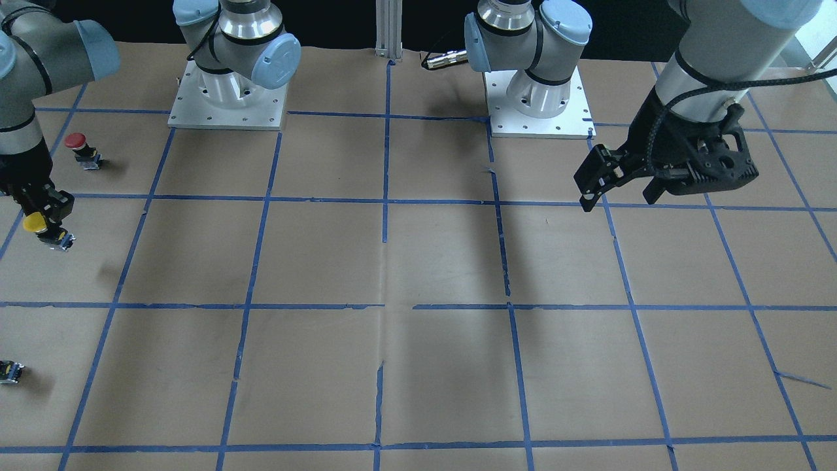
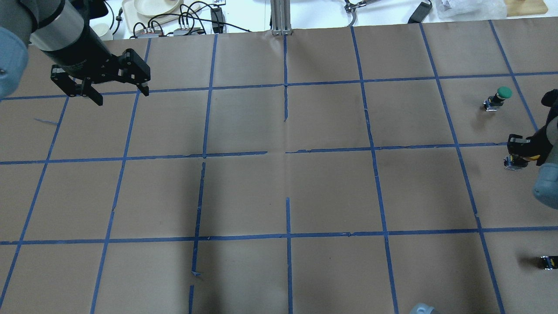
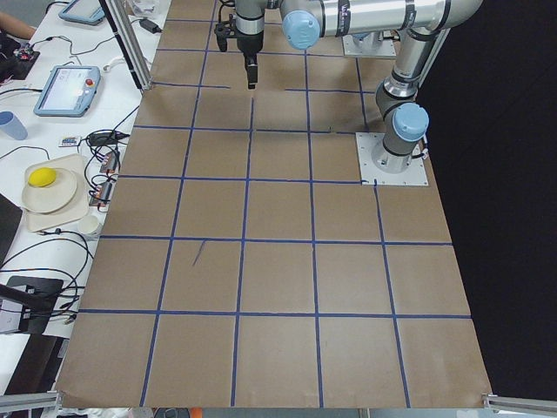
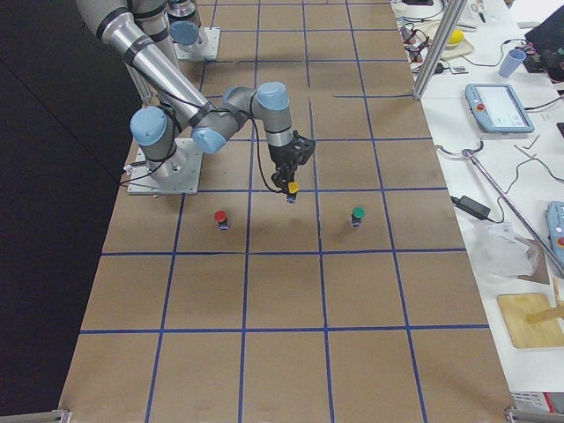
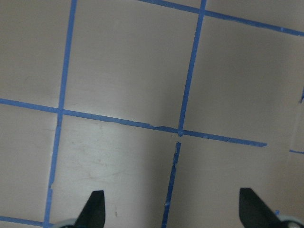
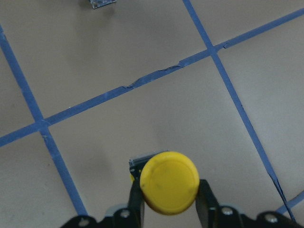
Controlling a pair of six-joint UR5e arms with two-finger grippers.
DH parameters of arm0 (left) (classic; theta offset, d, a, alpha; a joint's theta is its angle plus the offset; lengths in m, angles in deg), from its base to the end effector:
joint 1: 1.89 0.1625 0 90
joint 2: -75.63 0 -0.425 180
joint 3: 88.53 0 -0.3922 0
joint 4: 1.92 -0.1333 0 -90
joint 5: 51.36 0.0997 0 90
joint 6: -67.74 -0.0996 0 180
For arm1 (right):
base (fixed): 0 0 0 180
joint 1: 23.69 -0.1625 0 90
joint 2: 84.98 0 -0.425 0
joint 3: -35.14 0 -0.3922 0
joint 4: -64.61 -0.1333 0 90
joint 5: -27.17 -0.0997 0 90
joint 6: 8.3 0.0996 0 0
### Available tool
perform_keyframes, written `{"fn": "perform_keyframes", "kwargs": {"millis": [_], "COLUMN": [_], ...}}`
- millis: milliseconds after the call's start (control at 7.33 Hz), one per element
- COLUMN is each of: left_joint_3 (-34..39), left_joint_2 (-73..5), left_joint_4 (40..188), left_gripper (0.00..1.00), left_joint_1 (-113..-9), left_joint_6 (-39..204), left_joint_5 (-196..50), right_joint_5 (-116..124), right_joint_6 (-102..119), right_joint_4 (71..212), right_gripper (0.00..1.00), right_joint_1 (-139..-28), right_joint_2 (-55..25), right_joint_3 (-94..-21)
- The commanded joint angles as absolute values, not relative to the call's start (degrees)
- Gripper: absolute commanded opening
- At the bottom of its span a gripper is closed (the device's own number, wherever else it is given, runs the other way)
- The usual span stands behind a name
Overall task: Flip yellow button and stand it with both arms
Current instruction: 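Carry the button with the right gripper toward the green button while the left arm withdraws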
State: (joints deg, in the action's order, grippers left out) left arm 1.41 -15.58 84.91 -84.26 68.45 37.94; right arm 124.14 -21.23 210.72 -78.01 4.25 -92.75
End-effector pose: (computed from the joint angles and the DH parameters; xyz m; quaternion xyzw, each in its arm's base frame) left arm -0.0664 -0.5176 0.4835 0.0726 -0.9972 0.0180 0.0050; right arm -0.1563 -0.4254 0.2780 -0.2036 -0.9654 0.1133 0.1171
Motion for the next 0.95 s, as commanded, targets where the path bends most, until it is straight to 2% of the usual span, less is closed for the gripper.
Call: {"fn": "perform_keyframes", "kwargs": {"millis": [0, 273, 409, 545, 682, 818], "left_joint_3": [-0.8, -4.6, -7.4, -8.1, -8.1, -8.1], "left_joint_2": [-15.7, -17.0, -18.0, -18.1, -18.1, -18.0], "left_joint_4": [90.4, 91.1, 93.2, 94.5, 94.5, 94.5], "left_gripper": [1.00, 1.00, 1.00, 1.00, 1.00, 1.00], "left_joint_1": [-84.9, -84.6, -84.7, -84.6, -84.6, -84.6], "left_joint_6": [63.4, 61.4, 59.2, 59.0, 59.0, 59.0], "left_joint_5": [38.6, 38.4, 38.4, 38.4, 38.5, 38.6], "right_joint_5": [123.3, 123.3, 123.4, 123.6, 123.7, 123.7], "right_joint_6": [-28.1, -32.2, -32.3, -32.2, -32.2, -32.2], "right_joint_4": [213.2, 214.0, 214.2, 215.9, 217.1, 217.0], "right_gripper": [0.07, 0.08, 0.14, 0.27, 0.64, 0.70], "right_joint_1": [-75.8, -74.7, -74.6, -74.6, -74.5, -74.6], "right_joint_2": [0.8, 0.6, 0.0, -1.0, -1.8, -2.7], "right_joint_3": [-93.2, -93.2, -93.2, -93.3, -93.2, -93.1]}}
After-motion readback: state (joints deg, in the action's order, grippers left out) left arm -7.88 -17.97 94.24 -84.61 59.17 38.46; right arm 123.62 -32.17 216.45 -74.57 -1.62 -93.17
